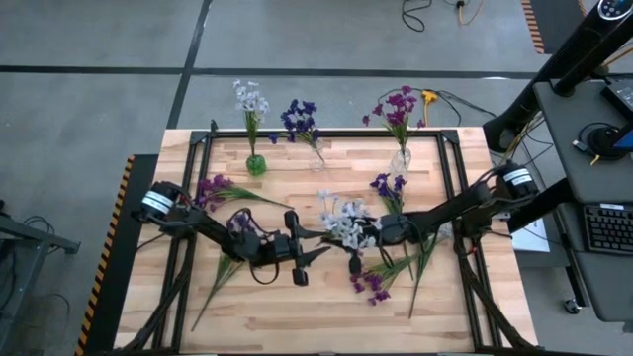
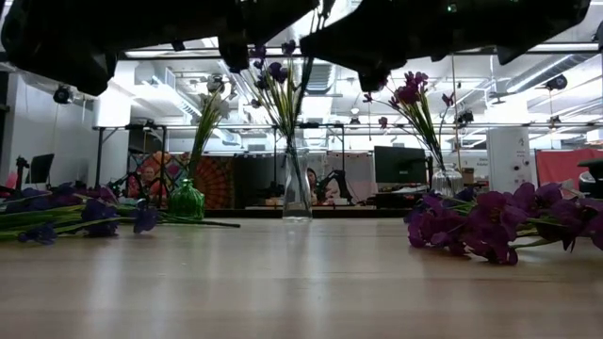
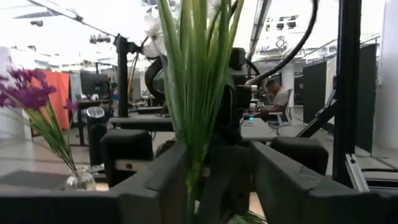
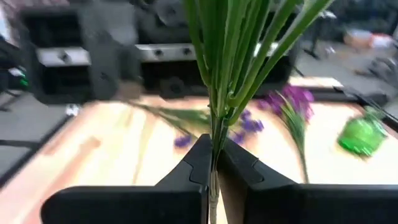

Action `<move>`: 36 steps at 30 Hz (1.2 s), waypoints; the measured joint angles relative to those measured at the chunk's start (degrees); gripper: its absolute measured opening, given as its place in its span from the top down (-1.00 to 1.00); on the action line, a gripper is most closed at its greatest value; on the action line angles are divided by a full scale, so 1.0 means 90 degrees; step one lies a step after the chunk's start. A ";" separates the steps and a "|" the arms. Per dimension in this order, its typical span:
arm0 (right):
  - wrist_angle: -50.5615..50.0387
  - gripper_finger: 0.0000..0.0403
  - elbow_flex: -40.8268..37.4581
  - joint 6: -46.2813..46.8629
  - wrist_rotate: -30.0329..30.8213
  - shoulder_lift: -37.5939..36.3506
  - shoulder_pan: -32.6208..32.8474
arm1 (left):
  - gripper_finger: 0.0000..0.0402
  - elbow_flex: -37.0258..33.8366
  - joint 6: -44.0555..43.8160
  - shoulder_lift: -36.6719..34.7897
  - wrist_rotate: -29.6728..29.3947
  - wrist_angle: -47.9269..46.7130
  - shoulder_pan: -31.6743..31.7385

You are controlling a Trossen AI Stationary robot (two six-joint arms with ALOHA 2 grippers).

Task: Sort flowers into vase by color
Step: Put the left white flowers into the green vase

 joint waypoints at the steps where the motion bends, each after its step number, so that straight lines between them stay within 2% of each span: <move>1: -0.0276 0.94 0.0030 0.0024 0.0105 -0.0074 0.0000 | 0.19 0.0000 -0.0066 -0.0022 -0.0031 -0.0062 0.0011; 5: -0.1225 0.95 0.0288 0.0027 0.0454 -0.0188 0.0002 | 0.05 0.0002 -0.0152 -0.0032 -0.0347 -0.0146 0.0045; 9: -0.1714 0.95 0.0575 0.0025 0.0480 -0.0157 0.0000 | -0.02 0.0002 -0.0164 -0.0032 -0.0357 -0.0262 0.0118; 19: -0.2213 0.95 0.0823 -0.0014 0.0533 -0.0103 0.0000 | 0.01 0.0002 -0.0064 -0.0032 -0.0038 -0.0314 0.0276; 24: -0.2306 0.94 0.0823 -0.0039 0.0630 -0.0103 0.0000 | 0.23 0.0005 -0.0004 -0.0032 -0.0025 -0.0293 0.0328; 33: -0.2313 0.92 0.0823 -0.0042 0.0630 -0.0100 0.0002 | 0.92 0.0005 0.0084 -0.0032 -0.0025 -0.0291 0.0340; 36: -0.2320 0.82 0.0823 -0.0021 0.0630 -0.0100 0.0000 | 0.95 0.0007 0.0084 -0.0032 -0.0027 -0.0293 0.0340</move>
